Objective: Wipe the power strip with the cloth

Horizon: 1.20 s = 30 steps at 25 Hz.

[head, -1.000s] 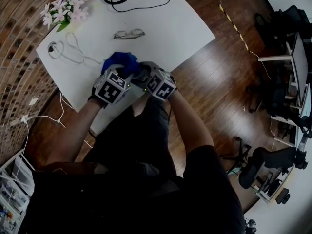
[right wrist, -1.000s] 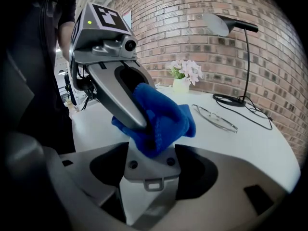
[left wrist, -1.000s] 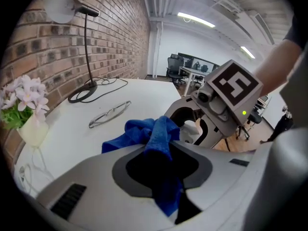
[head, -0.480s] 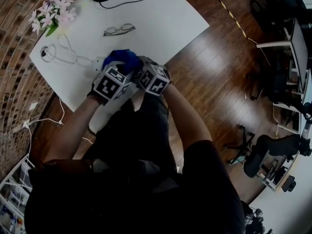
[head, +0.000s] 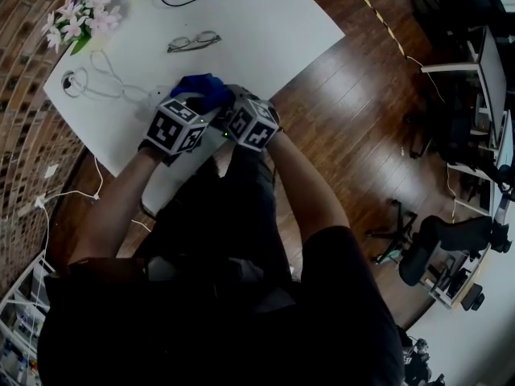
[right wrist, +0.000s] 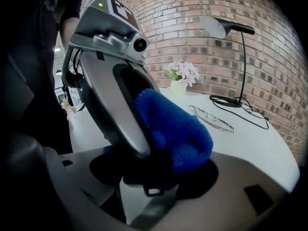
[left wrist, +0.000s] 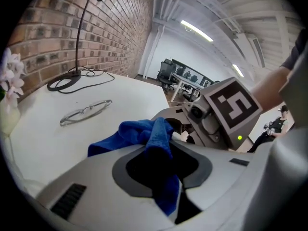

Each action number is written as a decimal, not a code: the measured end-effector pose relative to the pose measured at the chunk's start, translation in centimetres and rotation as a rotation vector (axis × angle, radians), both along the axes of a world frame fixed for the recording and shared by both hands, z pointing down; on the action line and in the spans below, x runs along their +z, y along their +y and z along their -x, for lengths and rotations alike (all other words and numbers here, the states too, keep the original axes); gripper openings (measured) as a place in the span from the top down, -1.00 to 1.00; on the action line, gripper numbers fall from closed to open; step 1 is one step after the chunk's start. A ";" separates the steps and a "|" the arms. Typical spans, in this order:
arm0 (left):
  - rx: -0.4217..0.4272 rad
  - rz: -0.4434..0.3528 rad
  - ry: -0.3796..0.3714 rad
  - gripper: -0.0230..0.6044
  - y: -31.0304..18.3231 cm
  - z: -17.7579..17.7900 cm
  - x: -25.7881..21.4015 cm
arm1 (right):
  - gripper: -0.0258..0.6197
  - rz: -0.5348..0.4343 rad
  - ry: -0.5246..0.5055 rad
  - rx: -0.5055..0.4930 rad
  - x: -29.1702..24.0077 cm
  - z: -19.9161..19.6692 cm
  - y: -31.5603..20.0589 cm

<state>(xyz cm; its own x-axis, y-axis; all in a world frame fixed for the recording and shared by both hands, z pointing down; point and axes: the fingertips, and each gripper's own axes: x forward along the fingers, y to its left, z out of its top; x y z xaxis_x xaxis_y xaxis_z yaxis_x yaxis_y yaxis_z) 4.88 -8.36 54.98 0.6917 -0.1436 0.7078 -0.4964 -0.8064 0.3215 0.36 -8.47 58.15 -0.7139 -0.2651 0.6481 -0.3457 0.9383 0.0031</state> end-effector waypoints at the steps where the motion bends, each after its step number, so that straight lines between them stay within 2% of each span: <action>1: -0.002 -0.005 0.010 0.60 0.0 0.1 0.0 | 0.00 -0.006 -0.003 -0.002 0.0 0.1 0.0; 7: -0.025 -0.023 0.059 0.60 0.5 0.6 -0.2 | 0.02 -0.037 -0.007 -0.010 -0.1 -0.1 0.3; 10: -0.040 -0.026 0.062 0.60 0.3 1.1 -0.2 | 0.02 -0.036 -0.009 -0.013 -0.1 0.1 0.2; 12: -0.044 -0.060 0.056 0.60 0.0 1.7 -0.2 | 0.02 -0.034 -0.009 -0.008 0.0 0.0 0.1; 15: -0.079 -0.119 0.036 0.60 -0.6 3.7 -0.1 | 0.02 -0.026 -0.005 -0.008 0.1 0.1 0.2; 22: -0.112 -0.153 -0.017 0.60 -1.6 7.1 0.1 | 0.02 -0.028 -0.004 -0.002 0.4 -0.1 0.1; 30: -0.254 -0.159 -0.027 0.60 -2.9 13.0 0.1 | 0.02 -0.022 -0.015 -0.009 0.2 0.3 0.0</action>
